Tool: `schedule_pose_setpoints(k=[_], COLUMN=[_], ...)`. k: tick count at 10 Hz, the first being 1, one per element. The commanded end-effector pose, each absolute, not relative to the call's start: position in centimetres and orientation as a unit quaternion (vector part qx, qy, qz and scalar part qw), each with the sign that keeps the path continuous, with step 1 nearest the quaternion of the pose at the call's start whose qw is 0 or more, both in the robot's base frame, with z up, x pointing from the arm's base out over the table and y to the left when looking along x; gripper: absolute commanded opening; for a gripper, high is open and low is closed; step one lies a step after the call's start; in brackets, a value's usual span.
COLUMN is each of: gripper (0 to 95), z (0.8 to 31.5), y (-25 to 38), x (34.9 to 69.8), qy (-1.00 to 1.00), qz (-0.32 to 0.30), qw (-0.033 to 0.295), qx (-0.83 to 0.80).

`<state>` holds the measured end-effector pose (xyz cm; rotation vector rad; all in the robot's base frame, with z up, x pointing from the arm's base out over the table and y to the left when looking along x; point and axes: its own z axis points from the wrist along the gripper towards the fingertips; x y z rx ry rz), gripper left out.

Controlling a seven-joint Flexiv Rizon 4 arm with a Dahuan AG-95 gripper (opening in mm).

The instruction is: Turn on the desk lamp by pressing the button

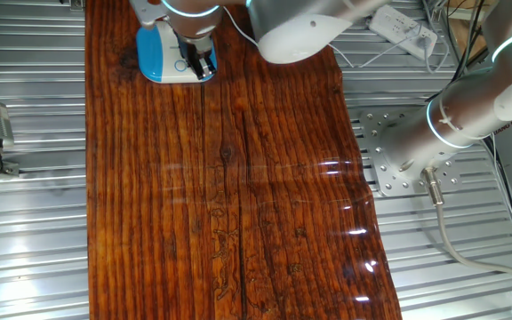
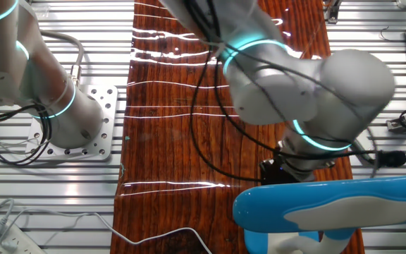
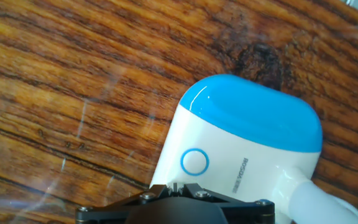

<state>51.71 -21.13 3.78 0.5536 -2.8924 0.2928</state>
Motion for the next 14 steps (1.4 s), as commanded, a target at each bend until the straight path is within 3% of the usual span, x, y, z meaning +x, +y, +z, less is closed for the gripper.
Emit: schedule_pose_setpoints(k=[1, 7, 14], gripper=[0.0, 0.0, 0.0], z=[-0.05, -0.05, -0.05], y=[-21.99, -21.99, -21.99], x=[50.99, 50.99, 50.99], qy=[-0.974, -0.961, -0.965], qz=[0.106, 0.153, 0.131], qw=[0.087, 0.089, 0.105], qx=[0.18, 0.214, 0.201])
